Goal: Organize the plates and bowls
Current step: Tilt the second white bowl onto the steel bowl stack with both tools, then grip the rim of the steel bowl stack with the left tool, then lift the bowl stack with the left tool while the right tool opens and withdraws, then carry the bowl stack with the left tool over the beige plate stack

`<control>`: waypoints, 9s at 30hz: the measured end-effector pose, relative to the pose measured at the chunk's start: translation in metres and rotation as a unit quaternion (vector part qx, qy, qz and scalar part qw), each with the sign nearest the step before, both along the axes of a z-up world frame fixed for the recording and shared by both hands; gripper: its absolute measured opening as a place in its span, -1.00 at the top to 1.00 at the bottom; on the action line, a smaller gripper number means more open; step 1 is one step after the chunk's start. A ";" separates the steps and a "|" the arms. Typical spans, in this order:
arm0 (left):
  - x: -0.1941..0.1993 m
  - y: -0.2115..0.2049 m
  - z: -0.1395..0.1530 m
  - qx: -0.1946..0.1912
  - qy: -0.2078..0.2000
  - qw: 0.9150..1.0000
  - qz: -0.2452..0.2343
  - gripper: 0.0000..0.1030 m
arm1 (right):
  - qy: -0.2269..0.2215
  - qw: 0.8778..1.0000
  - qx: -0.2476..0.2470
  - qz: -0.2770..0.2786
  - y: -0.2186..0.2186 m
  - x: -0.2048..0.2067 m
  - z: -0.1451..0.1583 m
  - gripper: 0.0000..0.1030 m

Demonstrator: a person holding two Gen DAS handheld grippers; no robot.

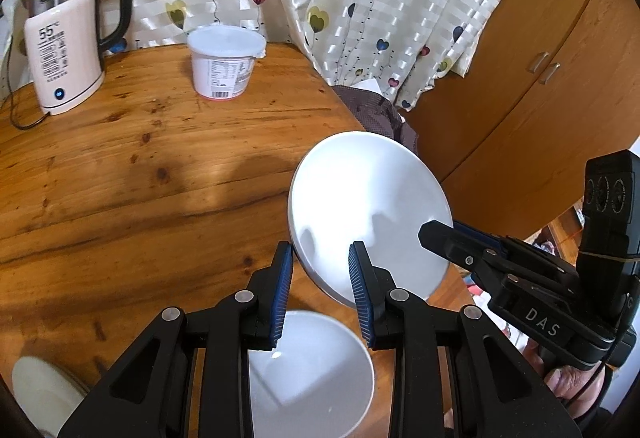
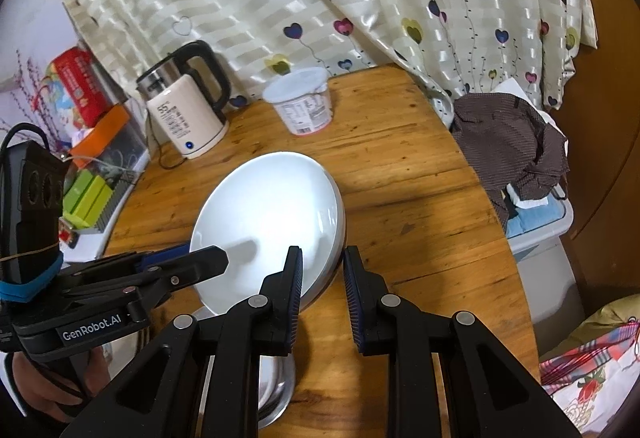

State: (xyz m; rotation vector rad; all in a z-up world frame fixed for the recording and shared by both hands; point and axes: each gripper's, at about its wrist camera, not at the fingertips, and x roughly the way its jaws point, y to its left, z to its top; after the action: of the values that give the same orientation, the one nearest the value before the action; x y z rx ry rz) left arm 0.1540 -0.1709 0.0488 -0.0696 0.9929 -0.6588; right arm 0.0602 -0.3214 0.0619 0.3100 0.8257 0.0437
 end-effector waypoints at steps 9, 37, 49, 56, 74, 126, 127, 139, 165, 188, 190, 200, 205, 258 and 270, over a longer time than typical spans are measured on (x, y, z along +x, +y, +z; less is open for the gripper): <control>-0.023 0.020 0.004 0.000 -0.004 1.000 0.013 0.41 | -0.001 1.000 0.003 0.015 0.021 -0.018 0.003 0.60; -0.069 0.061 -0.017 0.021 0.019 0.999 0.047 0.41 | 0.038 0.997 0.032 0.057 0.060 -0.051 -0.024 0.60; -0.074 0.060 -0.030 0.032 0.032 0.998 0.047 0.41 | 0.053 0.996 0.039 0.061 0.060 -0.051 -0.034 0.60; -0.074 0.060 -0.036 0.038 0.040 0.997 0.047 0.41 | 0.061 0.995 0.040 0.063 0.060 -0.050 -0.039 0.60; -0.073 0.057 -0.042 0.043 0.044 0.997 0.053 0.41 | 0.075 0.994 0.042 0.068 0.060 -0.046 -0.045 0.56; -0.078 0.063 -0.048 0.021 0.001 0.998 0.064 0.38 | 0.056 0.995 0.017 0.077 0.057 -0.048 -0.046 0.61; -0.078 0.063 -0.049 0.021 0.002 0.998 0.063 0.38 | 0.056 0.995 0.017 0.077 0.057 -0.047 -0.047 0.61; -0.077 0.072 -0.043 0.004 -0.009 0.997 0.072 0.38 | 0.049 0.996 0.018 0.078 0.056 -0.047 -0.044 0.61; -0.093 0.098 -0.036 -0.005 -0.030 0.994 0.104 0.38 | 0.022 0.997 0.027 0.072 0.033 -0.066 -0.032 0.33; -0.111 0.114 -0.058 -0.007 -0.015 0.993 0.115 0.37 | 0.039 0.995 0.038 0.083 0.031 -0.084 -0.050 0.11; -0.112 0.114 -0.060 -0.010 -0.012 0.994 0.112 0.37 | 0.041 0.995 0.042 0.084 0.031 -0.084 -0.051 0.11; -0.108 0.113 -0.068 -0.030 0.016 0.994 0.107 0.31 | 0.056 0.993 0.067 0.077 0.025 -0.078 -0.064 0.26; -0.103 0.113 -0.074 -0.040 0.036 0.993 0.110 0.31 | 0.062 0.992 0.075 0.077 0.023 -0.075 -0.071 0.58; -0.075 0.114 -0.095 -0.131 0.103 0.984 0.056 0.75 | 0.079 0.967 0.224 0.096 0.006 -0.053 -0.099 0.82; -0.074 0.114 -0.097 -0.150 0.109 0.982 0.044 0.79 | 0.074 0.967 0.226 0.094 0.004 -0.053 -0.099 0.83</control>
State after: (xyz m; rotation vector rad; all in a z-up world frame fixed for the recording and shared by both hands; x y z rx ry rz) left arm 0.0802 -0.0568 -0.0486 -0.4563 1.0875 -0.7259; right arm 0.0077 -0.3170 -0.0370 0.6702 0.9897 0.3943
